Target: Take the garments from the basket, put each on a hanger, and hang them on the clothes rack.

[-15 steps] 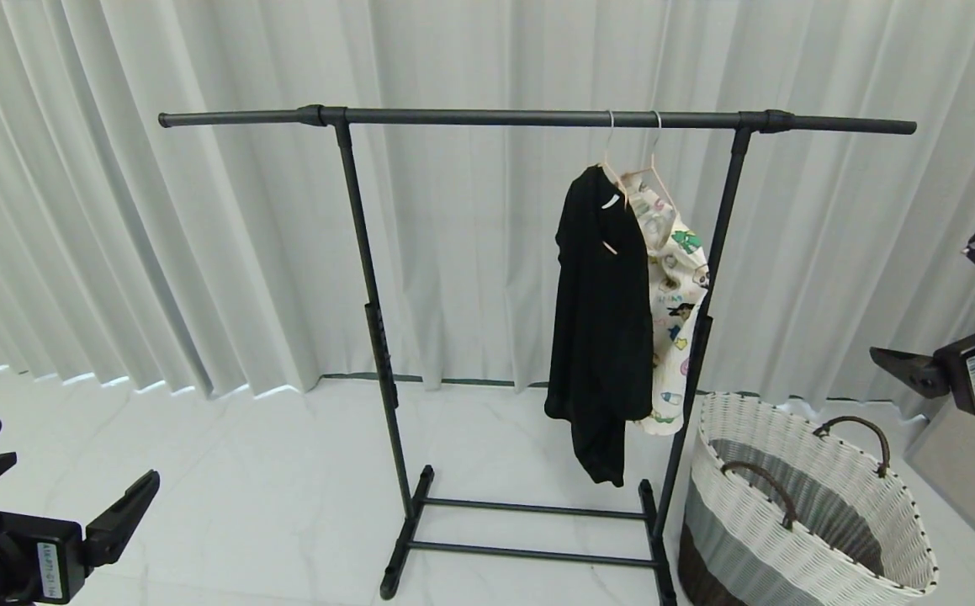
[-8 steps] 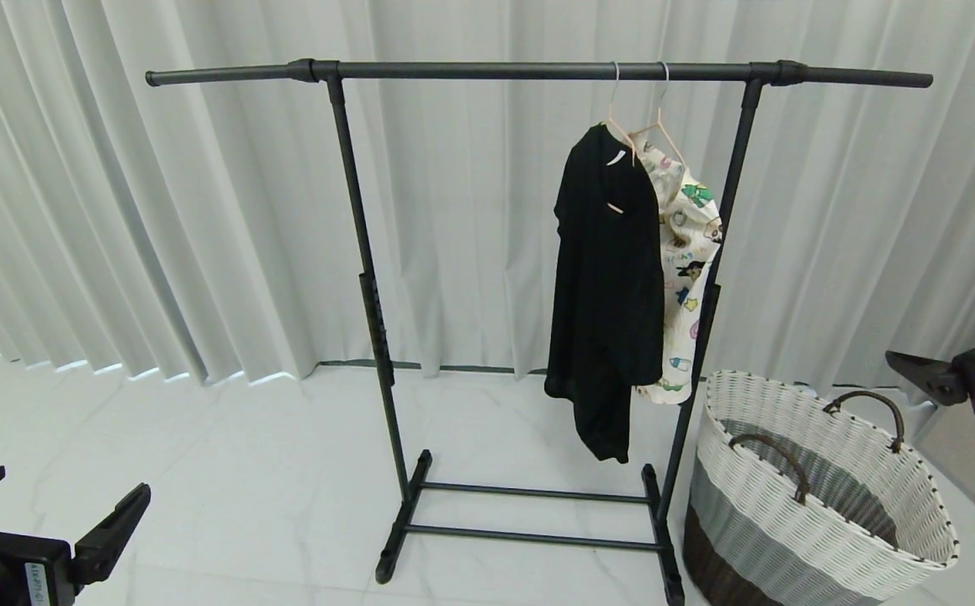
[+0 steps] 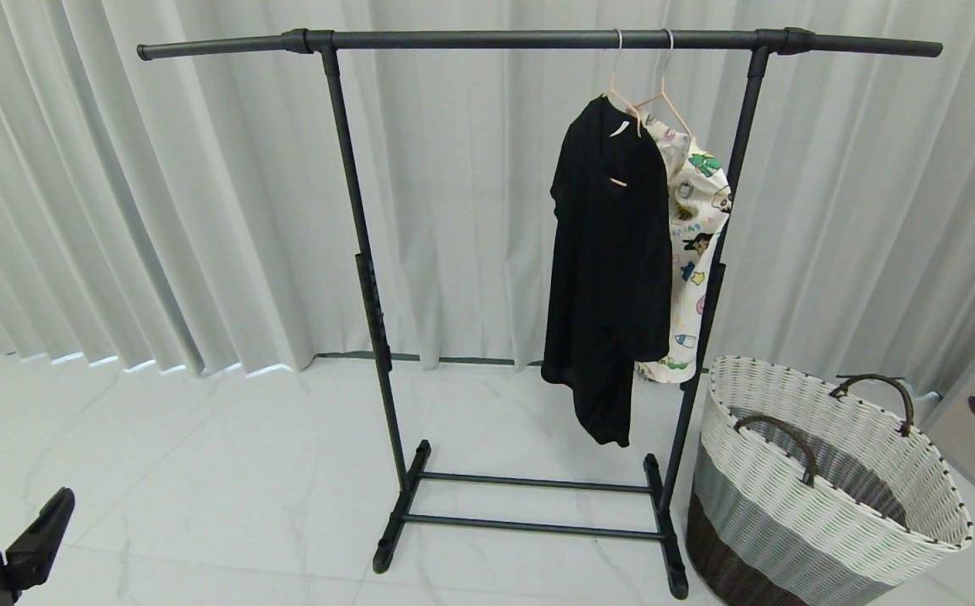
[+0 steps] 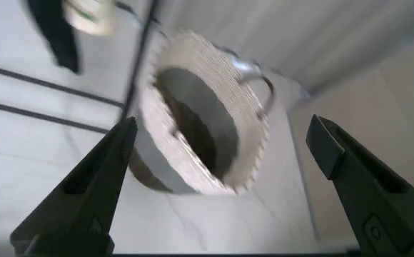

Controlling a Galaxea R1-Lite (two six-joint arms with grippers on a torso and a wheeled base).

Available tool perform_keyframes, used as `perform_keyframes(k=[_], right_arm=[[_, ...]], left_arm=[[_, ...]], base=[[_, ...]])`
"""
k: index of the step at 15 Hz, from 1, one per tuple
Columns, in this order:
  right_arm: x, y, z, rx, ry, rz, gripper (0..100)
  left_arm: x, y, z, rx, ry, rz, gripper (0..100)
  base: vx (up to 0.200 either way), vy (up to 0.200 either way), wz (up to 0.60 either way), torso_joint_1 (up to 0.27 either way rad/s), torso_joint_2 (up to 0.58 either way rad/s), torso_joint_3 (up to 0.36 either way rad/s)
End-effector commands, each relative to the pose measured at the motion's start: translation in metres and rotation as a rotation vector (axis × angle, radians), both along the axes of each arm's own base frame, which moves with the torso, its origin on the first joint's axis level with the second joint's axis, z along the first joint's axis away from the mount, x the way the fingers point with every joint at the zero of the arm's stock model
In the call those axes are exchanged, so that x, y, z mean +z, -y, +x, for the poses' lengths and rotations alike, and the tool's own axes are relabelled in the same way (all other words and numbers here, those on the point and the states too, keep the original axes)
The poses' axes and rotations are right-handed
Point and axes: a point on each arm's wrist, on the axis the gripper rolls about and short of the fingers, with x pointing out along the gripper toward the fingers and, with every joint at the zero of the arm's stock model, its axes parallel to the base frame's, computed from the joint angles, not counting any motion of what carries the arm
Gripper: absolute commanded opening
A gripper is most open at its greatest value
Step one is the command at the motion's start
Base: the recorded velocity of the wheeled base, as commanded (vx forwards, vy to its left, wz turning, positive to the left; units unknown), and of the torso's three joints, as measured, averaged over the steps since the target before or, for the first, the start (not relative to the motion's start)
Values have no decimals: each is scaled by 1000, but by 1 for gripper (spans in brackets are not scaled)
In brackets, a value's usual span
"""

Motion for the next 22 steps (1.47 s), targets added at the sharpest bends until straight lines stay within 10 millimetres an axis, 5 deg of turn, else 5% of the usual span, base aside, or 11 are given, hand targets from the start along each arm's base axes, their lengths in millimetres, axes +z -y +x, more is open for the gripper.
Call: perform_keyframes(k=[1, 3, 5, 11, 14, 19, 22], right_arm=[[-6, 17, -36, -173, 173, 61, 100], [-9, 14, -62, -185, 414, 162, 100], [-27, 9, -90, -158, 465, 152, 100], [-125, -4, -161, 85, 520, 164, 100], [-136, -2, -160, -32, 412, 122, 100], [-141, 1, -161, -165, 359, 73, 100], [-141, 1, -161, -170, 366, 102, 100]], left_arm=[[-10, 2, -45, 109, 195, 39, 100], [-22, 9, -74, 95, 362, 77, 100], [-34, 12, -86, 87, 415, 97, 100], [-51, 13, -90, 91, 312, 115, 100], [-56, 12, -90, 114, 252, 112, 100], [-65, 12, -84, -282, 162, -72, 100], [-66, 10, -91, -187, 254, -81, 100]], base=[[0, 0, 0, 0, 0, 0], [0, 0, 0, 0, 0, 0], [0, 0, 0, 0, 0, 0], [0, 0, 0, 0, 0, 0], [0, 0, 0, 0, 0, 0], [0, 0, 0, 0, 0, 0], [0, 0, 0, 0, 0, 0]])
